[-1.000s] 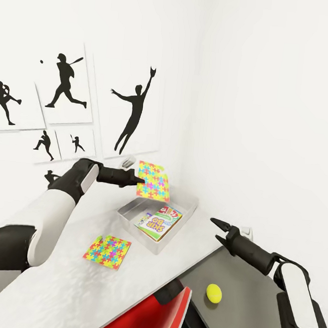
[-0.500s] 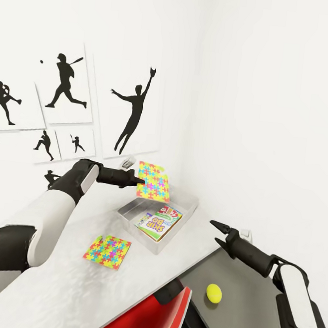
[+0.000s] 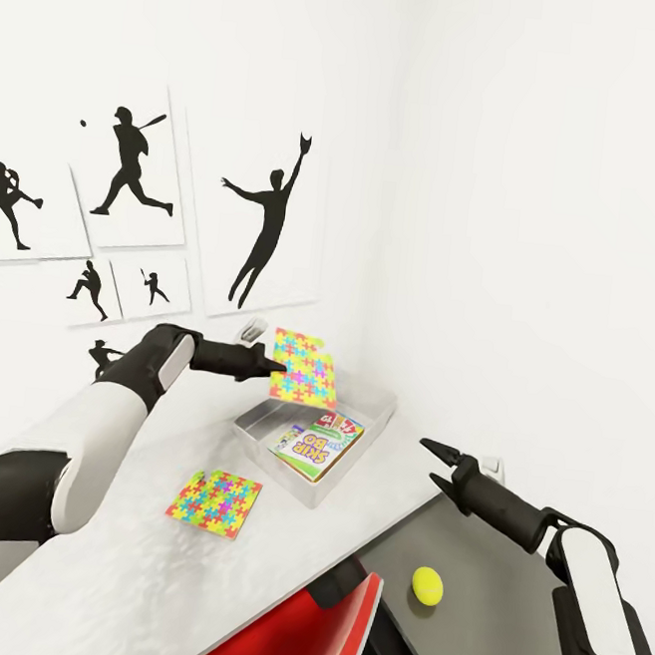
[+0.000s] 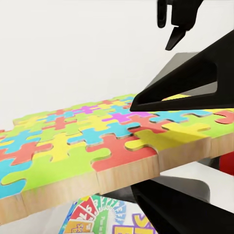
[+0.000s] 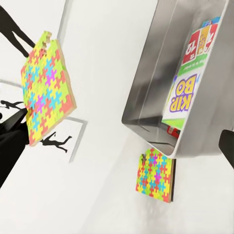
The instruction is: Put all the toys in the child's room - the three board games (two on the bed and one on the table), the two jigsaw puzzles on the table, and the tennis ball on the table - inside the toy box on the table in the child's room.
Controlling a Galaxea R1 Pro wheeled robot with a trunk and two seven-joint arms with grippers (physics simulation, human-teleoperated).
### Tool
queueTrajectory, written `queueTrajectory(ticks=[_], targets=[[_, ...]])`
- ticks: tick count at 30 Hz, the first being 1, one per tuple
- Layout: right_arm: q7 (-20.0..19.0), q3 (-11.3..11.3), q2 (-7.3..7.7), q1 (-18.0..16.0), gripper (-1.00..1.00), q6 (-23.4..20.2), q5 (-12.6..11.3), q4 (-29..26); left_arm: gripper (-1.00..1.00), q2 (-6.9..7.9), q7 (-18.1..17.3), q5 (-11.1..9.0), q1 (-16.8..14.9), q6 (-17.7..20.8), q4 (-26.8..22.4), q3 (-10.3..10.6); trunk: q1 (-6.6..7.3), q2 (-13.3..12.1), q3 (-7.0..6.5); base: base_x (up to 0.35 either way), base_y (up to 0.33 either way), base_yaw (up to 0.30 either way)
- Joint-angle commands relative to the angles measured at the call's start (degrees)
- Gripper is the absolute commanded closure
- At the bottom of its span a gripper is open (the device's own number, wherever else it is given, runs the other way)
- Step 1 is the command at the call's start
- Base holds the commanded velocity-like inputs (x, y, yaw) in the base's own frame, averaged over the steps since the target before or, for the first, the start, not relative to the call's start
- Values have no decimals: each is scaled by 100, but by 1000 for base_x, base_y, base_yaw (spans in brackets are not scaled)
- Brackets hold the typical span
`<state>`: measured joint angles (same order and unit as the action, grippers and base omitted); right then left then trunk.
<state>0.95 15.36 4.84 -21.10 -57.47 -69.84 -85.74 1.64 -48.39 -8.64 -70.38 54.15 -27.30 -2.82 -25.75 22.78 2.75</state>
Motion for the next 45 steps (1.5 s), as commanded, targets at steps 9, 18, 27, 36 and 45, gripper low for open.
queueTrajectory(ticks=[9, 18, 27, 36, 45], targets=[[3, 12, -1, 1, -100, -35, -13, -4, 100, 0, -359, -6, -2, 50, 14, -20, -4, 14, 8, 0, 0, 0], [1, 19, -1, 1, -100, -32, -20, -11, 100, 0, -390, -4, -2, 51, 14, -25, -4, 14, 7, 0, 0, 0], [1, 28, 0, 1, -100, -44, -21, -13, 100, -5, -391, 2, -2, 51, 14, -25, -4, 14, 60, 0, 0, 0], [10, 203, 25, -3, -100, -221, -40, -21, 100, -29, -316, 3, -8, 66, 30, -43, -4, 14, 125, 0, 0, 0], [10, 299, 42, -8, -100, -253, -48, -361, 100, -50, -278, 10, -27, -21, 267, -39, -4, 14, 196, 0, 0, 0]])
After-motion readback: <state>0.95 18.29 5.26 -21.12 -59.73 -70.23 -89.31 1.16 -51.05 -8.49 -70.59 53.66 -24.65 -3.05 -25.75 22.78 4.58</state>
